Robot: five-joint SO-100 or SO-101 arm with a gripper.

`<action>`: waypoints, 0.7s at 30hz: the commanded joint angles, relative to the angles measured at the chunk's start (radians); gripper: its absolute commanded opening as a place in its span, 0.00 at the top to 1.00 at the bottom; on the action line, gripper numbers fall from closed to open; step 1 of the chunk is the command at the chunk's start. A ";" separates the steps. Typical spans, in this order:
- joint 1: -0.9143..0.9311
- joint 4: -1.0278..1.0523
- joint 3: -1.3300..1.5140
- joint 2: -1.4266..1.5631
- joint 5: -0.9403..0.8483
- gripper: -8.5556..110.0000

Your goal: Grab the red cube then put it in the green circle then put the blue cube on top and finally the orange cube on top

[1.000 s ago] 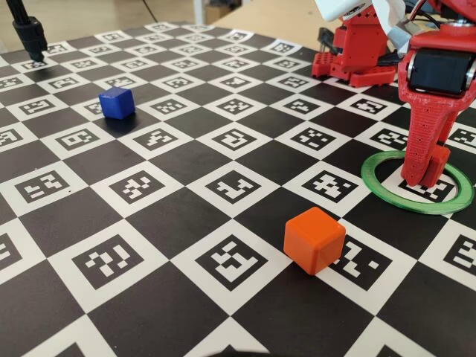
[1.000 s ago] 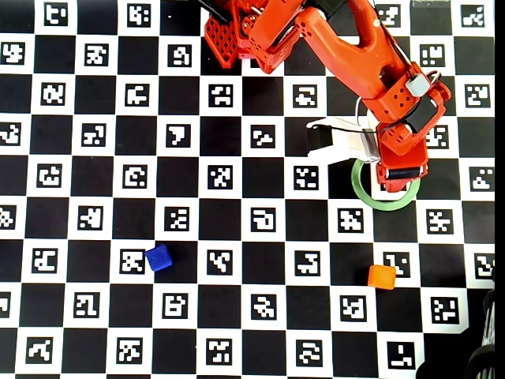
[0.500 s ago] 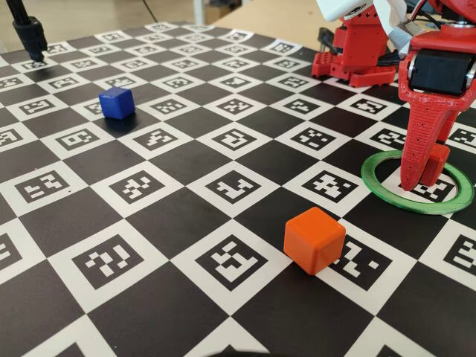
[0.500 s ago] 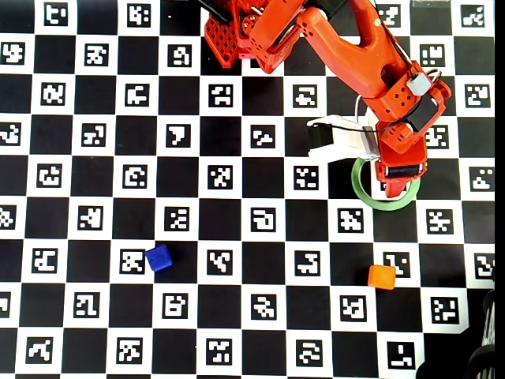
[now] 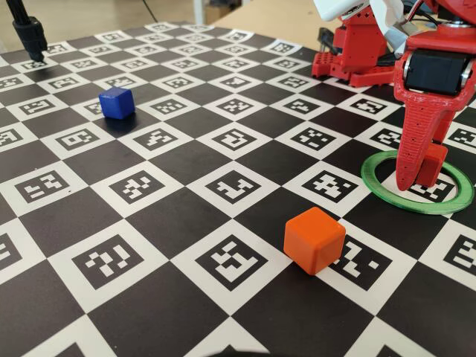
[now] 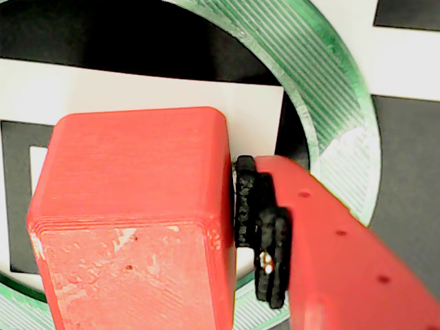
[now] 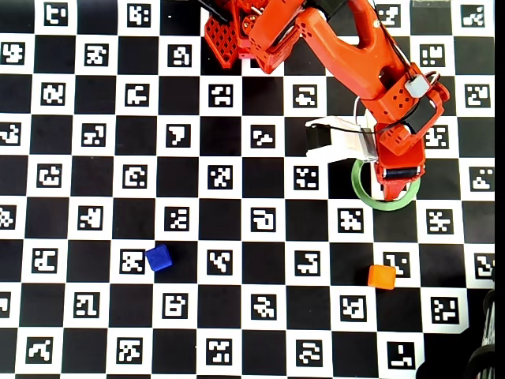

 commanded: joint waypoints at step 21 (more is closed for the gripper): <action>0.017 0.172 -0.202 0.098 0.012 0.67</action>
